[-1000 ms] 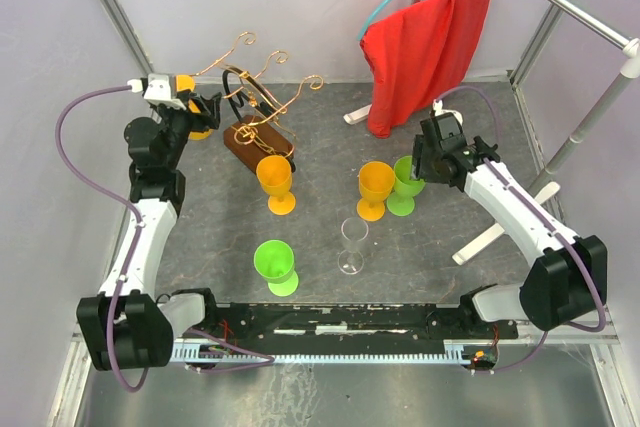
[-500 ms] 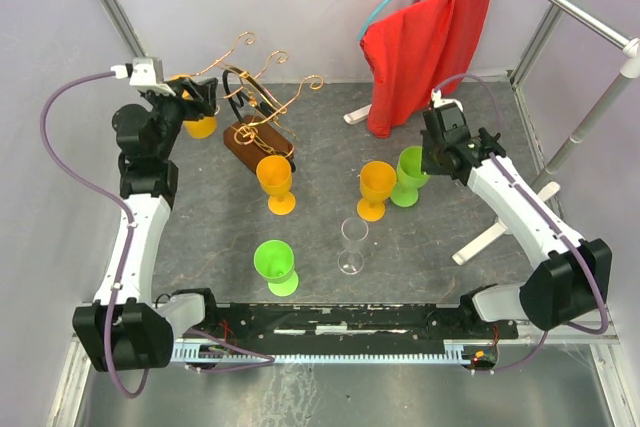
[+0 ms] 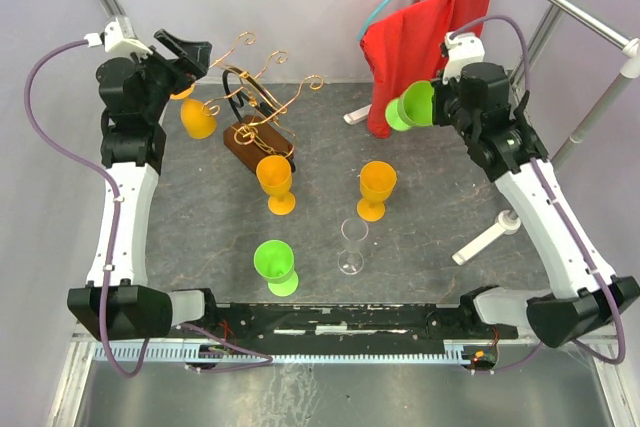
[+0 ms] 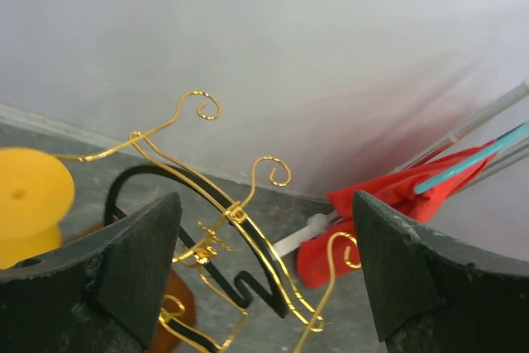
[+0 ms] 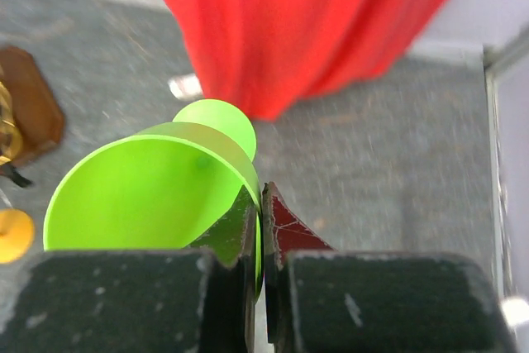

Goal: Place the wine glass upside down on the wine glass rack
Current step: Pick up the wine glass at the center of the board, then turn the wine glass upside down at the wine rack.

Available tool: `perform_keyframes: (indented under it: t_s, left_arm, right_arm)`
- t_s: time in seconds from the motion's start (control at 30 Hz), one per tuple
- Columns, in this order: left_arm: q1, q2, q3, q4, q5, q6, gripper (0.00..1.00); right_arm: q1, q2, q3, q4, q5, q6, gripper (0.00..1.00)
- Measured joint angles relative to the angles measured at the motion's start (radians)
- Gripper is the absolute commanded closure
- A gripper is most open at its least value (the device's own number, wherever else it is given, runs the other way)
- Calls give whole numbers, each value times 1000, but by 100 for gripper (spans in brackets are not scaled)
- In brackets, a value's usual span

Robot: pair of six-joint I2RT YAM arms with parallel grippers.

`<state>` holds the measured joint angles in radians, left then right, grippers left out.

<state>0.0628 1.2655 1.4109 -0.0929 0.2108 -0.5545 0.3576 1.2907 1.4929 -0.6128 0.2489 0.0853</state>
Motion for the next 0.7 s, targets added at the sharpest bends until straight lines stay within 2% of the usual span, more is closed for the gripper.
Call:
perform_keyframes:
  t_s: [0.2,0.37,0.57,0.7]
  left_arm:
    - [-4,-1,0,-22,-65,-221,10]
    - [-10,-8,-15,-3,-106,-462,9]
    - [-24,-48,-159,63,-159,-769,10]
    - [-37,-48,-213,74,-180,-904,10]
  right_arm:
    - [1,-57,20,247,-161,-58,99]
    - [22,-3,58,481,-253,-61,99]
    - [152,158,95,759,-220,-111,99]
    - [247,288,113,903,-179,-150,99]
